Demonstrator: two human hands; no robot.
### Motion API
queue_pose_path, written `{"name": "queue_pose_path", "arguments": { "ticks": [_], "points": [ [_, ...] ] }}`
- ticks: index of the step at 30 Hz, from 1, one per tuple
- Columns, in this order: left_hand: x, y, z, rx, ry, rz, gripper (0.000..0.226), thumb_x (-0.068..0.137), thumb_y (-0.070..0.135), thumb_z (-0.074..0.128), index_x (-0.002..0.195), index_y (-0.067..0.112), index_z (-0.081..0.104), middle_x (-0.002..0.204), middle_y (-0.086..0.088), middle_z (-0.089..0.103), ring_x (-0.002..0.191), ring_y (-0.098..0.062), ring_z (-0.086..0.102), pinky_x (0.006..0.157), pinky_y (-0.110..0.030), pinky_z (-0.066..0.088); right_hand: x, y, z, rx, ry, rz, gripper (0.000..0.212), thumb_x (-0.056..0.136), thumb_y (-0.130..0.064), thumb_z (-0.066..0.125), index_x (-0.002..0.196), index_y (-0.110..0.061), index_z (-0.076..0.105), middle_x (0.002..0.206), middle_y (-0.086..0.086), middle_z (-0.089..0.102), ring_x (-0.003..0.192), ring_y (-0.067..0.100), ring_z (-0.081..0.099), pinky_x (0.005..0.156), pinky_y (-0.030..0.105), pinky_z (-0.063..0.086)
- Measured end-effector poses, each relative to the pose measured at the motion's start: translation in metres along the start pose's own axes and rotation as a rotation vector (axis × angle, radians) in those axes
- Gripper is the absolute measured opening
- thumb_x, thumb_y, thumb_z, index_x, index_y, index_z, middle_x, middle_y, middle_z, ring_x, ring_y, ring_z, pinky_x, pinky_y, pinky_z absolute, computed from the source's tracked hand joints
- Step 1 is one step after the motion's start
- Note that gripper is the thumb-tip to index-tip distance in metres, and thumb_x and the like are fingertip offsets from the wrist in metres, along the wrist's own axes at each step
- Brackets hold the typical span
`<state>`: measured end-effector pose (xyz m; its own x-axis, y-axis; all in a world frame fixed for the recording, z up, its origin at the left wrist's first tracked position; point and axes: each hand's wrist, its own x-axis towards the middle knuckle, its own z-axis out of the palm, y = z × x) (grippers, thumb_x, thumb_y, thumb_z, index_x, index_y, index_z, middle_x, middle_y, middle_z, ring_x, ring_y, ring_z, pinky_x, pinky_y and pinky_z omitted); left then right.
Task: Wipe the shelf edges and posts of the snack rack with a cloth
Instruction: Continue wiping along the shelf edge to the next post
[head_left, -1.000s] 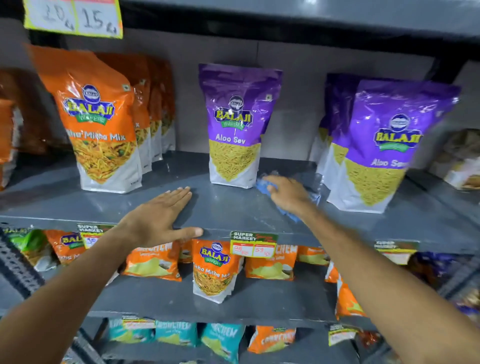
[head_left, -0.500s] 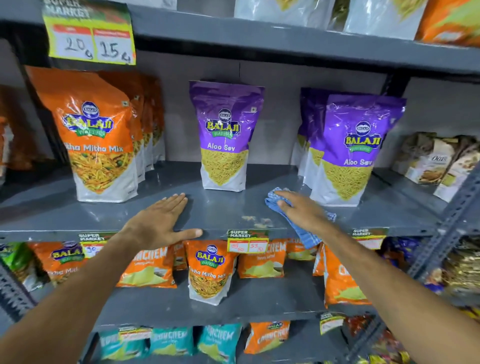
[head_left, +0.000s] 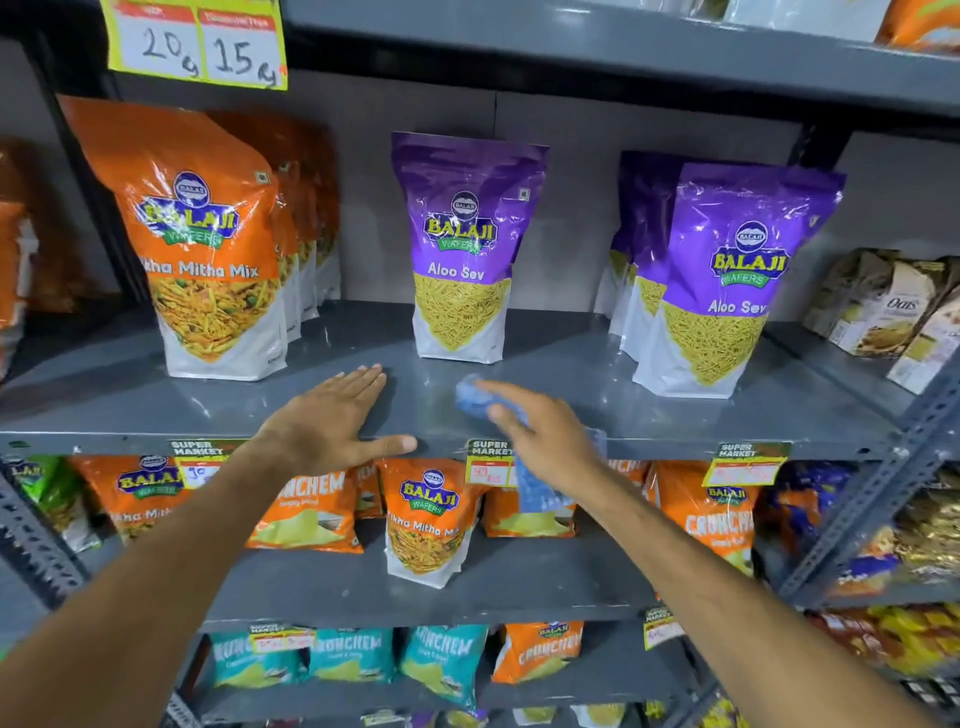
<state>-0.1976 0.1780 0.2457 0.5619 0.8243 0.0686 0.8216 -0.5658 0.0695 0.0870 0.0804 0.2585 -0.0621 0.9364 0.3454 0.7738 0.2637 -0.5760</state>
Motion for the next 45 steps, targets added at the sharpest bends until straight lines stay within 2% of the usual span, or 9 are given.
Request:
{"name": "queue_pose_path", "arguments": {
  "ticks": [3,7,11,20,25,31,36,41,45],
  "points": [
    [0.003,-0.003,0.002,0.014,0.0,0.009,0.131,0.072,0.104,0.014,0.168,0.016,0.002,0.177,-0.001,0.001,0.163,-0.013,0.002,0.131,-0.031,0.0,0.002,0.037,-0.019,-0.292,0.161,0.154,0.038,0.105,-0.029,0.041,0.141,-0.029,0.052,0.144,0.003,0.059,0.131,0.025,0.055,0.107,0.037,0.042],
    [0.004,-0.004,0.002,0.015,-0.003,0.016,0.131,0.072,0.104,0.016,0.168,0.017,0.001,0.177,-0.001,0.001,0.163,-0.014,0.003,0.132,-0.031,0.002,0.033,0.025,-0.01,-0.405,0.08,0.259,0.04,0.103,-0.03,0.039,0.141,-0.027,0.051,0.148,0.005,0.055,0.135,0.026,0.051,0.108,0.036,0.041],
    [0.003,-0.004,0.002,0.011,0.004,0.015,0.131,0.072,0.104,0.016,0.168,0.015,0.003,0.178,-0.001,0.002,0.163,-0.014,0.004,0.131,-0.03,0.001,0.042,-0.018,0.03,-0.373,0.057,0.147,0.038,0.1,-0.029,0.044,0.136,-0.032,0.054,0.137,0.0,0.064,0.12,0.028,0.062,0.095,0.038,0.05],
    [-0.002,-0.002,0.004,0.041,0.033,0.072,0.134,0.072,0.104,0.022,0.168,0.011,0.008,0.177,-0.003,0.005,0.163,-0.013,0.005,0.131,-0.028,0.001,0.007,-0.06,0.055,-0.294,-0.105,-0.237,0.039,0.1,-0.023,0.053,0.136,-0.038,0.056,0.143,-0.007,0.059,0.127,0.019,0.059,0.092,0.042,0.056],
    [-0.003,0.047,0.008,0.053,0.061,0.243,0.137,0.073,0.105,0.031,0.167,0.009,0.007,0.177,-0.007,0.003,0.163,-0.015,0.002,0.133,-0.031,0.0,-0.021,-0.025,0.012,-0.353,-0.071,-0.174,0.039,0.1,-0.02,0.051,0.136,-0.035,0.057,0.14,-0.005,0.062,0.124,0.019,0.061,0.091,0.036,0.052],
    [0.029,0.155,0.004,-0.014,0.091,0.326,0.147,0.063,0.108,0.004,0.166,0.004,0.01,0.176,-0.014,0.004,0.164,-0.023,0.004,0.13,-0.029,-0.003,-0.039,0.041,-0.055,-0.502,-0.008,0.036,0.037,0.103,-0.028,0.047,0.139,-0.035,0.054,0.139,-0.005,0.062,0.126,0.022,0.059,0.099,0.038,0.048],
    [0.076,0.223,0.016,-0.052,0.055,0.28,0.157,0.054,0.11,-0.003,0.165,0.0,0.011,0.176,-0.018,0.006,0.163,-0.028,0.009,0.134,-0.039,0.005,-0.062,0.087,-0.098,-0.502,0.009,0.138,0.037,0.102,-0.029,0.048,0.138,-0.039,0.053,0.137,-0.002,0.064,0.122,0.03,0.061,0.098,0.045,0.051],
    [0.111,0.268,0.023,0.013,0.031,0.187,0.167,0.042,0.11,-0.014,0.165,0.0,0.006,0.176,-0.018,0.002,0.164,-0.029,0.005,0.133,-0.038,0.001,-0.087,0.145,-0.151,-0.56,0.046,0.192,0.039,0.102,-0.028,0.048,0.139,-0.04,0.052,0.14,-0.003,0.062,0.124,0.027,0.06,0.098,0.041,0.05],
    [0.127,0.283,0.027,-0.008,0.021,0.076,0.17,0.039,0.114,-0.007,0.165,0.0,0.004,0.176,-0.017,0.001,0.164,-0.028,0.004,0.134,-0.039,0.002,-0.097,0.199,-0.208,-0.333,0.129,0.181,0.034,0.102,-0.029,0.052,0.134,-0.035,0.061,0.132,0.0,0.068,0.118,0.027,0.065,0.094,0.035,0.049]
  ]
}}
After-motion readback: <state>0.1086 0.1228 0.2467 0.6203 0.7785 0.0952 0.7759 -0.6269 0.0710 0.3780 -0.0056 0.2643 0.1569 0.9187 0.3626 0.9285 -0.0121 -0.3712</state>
